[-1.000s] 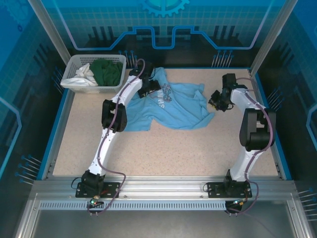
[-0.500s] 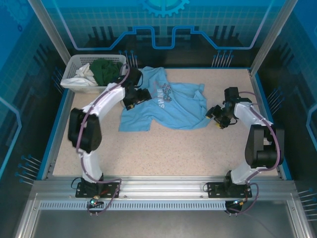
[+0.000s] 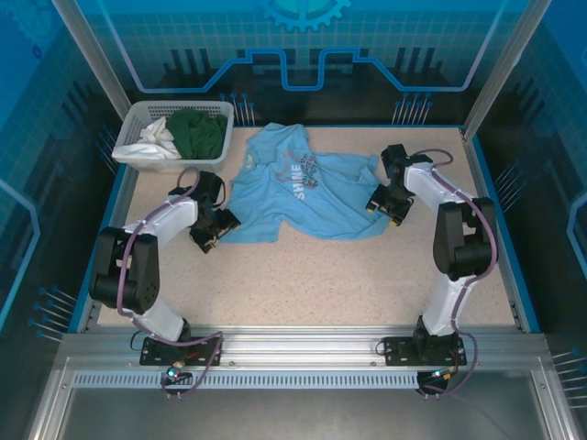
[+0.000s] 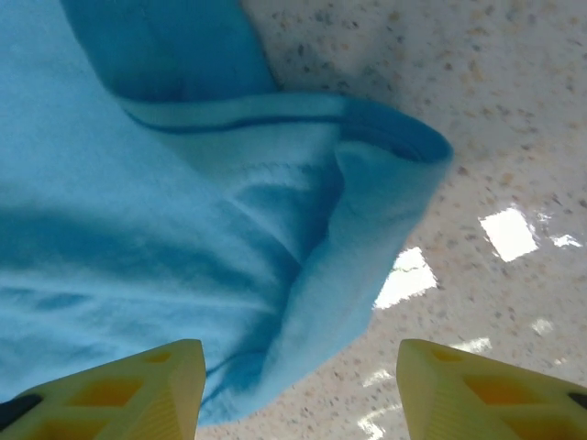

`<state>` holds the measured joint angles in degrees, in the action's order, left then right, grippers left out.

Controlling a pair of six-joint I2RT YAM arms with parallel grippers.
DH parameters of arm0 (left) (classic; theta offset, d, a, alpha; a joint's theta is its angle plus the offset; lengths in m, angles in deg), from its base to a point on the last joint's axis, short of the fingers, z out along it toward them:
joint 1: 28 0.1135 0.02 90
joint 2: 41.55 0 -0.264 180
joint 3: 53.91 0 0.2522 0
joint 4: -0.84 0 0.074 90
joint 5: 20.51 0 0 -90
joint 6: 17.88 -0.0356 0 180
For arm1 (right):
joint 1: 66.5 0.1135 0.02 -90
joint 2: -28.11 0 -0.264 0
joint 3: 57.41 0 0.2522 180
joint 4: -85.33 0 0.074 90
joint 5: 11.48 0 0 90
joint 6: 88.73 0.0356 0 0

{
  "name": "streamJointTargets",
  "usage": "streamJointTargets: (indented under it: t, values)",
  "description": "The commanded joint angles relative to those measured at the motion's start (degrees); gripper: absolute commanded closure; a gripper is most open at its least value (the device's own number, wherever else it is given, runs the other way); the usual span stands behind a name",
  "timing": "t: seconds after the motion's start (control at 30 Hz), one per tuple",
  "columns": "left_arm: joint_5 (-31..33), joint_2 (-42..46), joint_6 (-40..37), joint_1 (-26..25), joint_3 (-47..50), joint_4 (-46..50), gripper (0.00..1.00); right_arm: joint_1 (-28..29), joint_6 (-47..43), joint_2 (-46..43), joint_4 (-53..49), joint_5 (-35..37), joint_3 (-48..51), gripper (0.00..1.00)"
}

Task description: Fold and stack the t-shirts

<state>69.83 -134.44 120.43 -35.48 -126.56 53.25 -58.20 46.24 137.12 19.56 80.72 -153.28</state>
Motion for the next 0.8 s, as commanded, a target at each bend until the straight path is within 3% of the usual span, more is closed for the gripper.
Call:
streamJointTargets:
  t: [0.0, 0.13, 0.43, 0.53, 0.67, 0.77]
  values:
    - [2.89, 0.63, -1.72, 0.85, -1.16, -0.98, 0.24, 1.39, 1.29, 3.23, -4.09, 2.18, -3.46, 0.43]
    - [0.55, -1.87, -0.83, 2.62, 1.55, -4.14, 0.31, 2.0, 1.58, 5.32, -4.77, 3.25, -4.28, 0.47]
    - [-3.93, -8.73, -1.99, 3.61, 1.24, -7.9, 0.59, 2.8, 0.27, 2.61, -1.62, 3.3, 0.99, 0.79]
    - [-3.45, -9.85, -3.2, 3.75, 0.16, -7.05, 0.79, 2.97, -0.5, 0.96, -0.84, 2.67, 3.41, 0.88]
    - [-2.36, -8.65, -3.79, 3.71, -0.05, -6.22, 1.0, 4.64, -3.4, -6.14, 6.65, 1.16, 11.75, 0.96]
    - [-2.52, -7.2, -4.18, 3.71, 0.43, -5.79, 1.0, 6.97, -3.19, -14.25, 13.17, 1.21, 21.59, 0.96]
